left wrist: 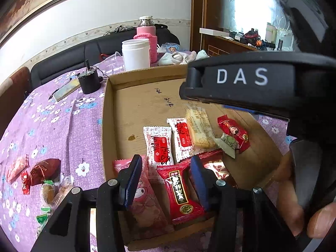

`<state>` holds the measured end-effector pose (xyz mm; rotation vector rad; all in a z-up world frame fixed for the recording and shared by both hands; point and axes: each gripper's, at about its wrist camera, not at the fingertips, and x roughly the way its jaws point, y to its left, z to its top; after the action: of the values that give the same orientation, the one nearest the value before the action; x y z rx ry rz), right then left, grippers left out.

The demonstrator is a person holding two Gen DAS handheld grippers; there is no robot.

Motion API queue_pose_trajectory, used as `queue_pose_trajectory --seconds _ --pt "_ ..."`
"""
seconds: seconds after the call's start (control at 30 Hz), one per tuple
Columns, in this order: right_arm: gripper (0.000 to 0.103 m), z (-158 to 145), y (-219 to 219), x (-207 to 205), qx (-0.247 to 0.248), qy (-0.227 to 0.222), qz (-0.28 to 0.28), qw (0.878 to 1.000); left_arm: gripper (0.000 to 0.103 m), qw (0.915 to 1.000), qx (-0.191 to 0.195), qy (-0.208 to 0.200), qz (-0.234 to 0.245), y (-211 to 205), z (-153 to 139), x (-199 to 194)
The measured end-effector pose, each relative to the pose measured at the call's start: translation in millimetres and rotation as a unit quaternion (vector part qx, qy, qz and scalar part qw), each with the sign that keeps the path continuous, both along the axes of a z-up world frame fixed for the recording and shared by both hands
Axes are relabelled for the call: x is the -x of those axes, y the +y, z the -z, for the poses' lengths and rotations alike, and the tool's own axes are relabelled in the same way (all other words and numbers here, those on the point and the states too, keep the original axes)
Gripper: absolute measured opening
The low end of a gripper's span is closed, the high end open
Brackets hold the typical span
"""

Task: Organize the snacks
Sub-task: 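Lower both candies into the tray and open both grippers to release them, then move both grippers back over the snacks on the tablecloth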

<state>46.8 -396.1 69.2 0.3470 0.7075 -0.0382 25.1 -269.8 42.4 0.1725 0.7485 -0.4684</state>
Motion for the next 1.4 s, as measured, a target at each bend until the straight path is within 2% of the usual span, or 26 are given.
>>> queue_pose_trajectory --seconds 0.23,0.37,0.57,0.6,0.63,0.67,0.7,0.73,0.9,0.97,1.0,1.03,1.1,1.17,1.3,1.4 --pt "0.071 -8.7 2.1 9.4 0.011 -0.041 0.009 0.999 0.05 0.9998 0.01 -0.012 -0.013 7.5 -7.5 0.6" --pt "0.071 -17.5 -4.6 21.1 0.011 -0.081 0.029 0.996 0.05 0.9995 0.012 -0.018 -0.025 11.9 -10.5 0.1" --pt "0.06 -27.5 -3.1 28.7 0.01 -0.115 0.028 0.993 0.05 0.9983 0.022 -0.037 -0.04 21.4 -19.1 4.6" --pt "0.055 -28.1 -4.9 29.9 -0.003 -0.122 0.023 0.992 0.05 0.998 0.023 -0.041 -0.043 23.0 -20.7 5.6" --pt "0.044 -27.4 -7.4 29.5 -0.026 -0.124 0.012 0.992 0.05 0.9977 0.024 -0.045 -0.045 24.4 -22.1 7.0" --pt "0.037 -25.6 -10.1 27.4 -0.056 -0.12 -0.003 0.991 0.05 0.9974 0.026 -0.048 -0.047 25.5 -23.4 8.1" --pt "0.023 -23.8 -11.9 25.6 -0.074 -0.114 -0.014 0.991 0.05 0.9969 0.027 -0.054 -0.052 27.3 -24.9 9.1" --pt "0.014 -22.0 -11.3 22.8 -0.085 -0.105 -0.025 0.99 0.05 0.9965 0.026 -0.058 -0.055 27.5 -26.0 7.6" --pt "0.011 -27.2 2.9 22.0 -0.07 -0.112 -0.058 0.99 0.05 0.9937 0.022 -0.075 -0.08 37.1 -35.9 8.4" --pt "0.012 -30.0 6.4 24.7 -0.057 -0.117 -0.056 0.99 0.051 0.9937 0.028 -0.065 -0.087 46.7 -43.3 8.6" --pt "0.022 -30.8 7.7 25.6 -0.055 -0.119 -0.058 0.99 0.051 0.9936 0.032 -0.057 -0.093 53.0 -46.9 8.7" --pt "0.043 -31.0 9.5 26.6 -0.053 -0.119 -0.062 0.99 0.051 0.9934 0.038 -0.051 -0.095 58.7 -49.8 9.3" --pt "0.063 -32.2 11.6 29.0 -0.053 -0.127 -0.064 0.988 0.051 0.9926 0.048 -0.044 -0.103 75.4 -57.8 12.2" --pt "0.063 -35.8 16.6 32.3 -0.039 -0.132 -0.063 0.988 0.051 0.9918 0.045 -0.046 -0.11 89.5 -63.8 16.5" --pt "0.076 -41.8 34.3 38.7 -0.014 -0.141 -0.084 0.986 0.051 0.9908 0.041 -0.045 -0.121 123.8 -67.7 29.2" --pt "0.077 -42.1 54.9 39.3 0.018 -0.131 -0.109 0.985 0.051 0.9899 0.026 -0.039 -0.134 149.0 -58.8 38.5"
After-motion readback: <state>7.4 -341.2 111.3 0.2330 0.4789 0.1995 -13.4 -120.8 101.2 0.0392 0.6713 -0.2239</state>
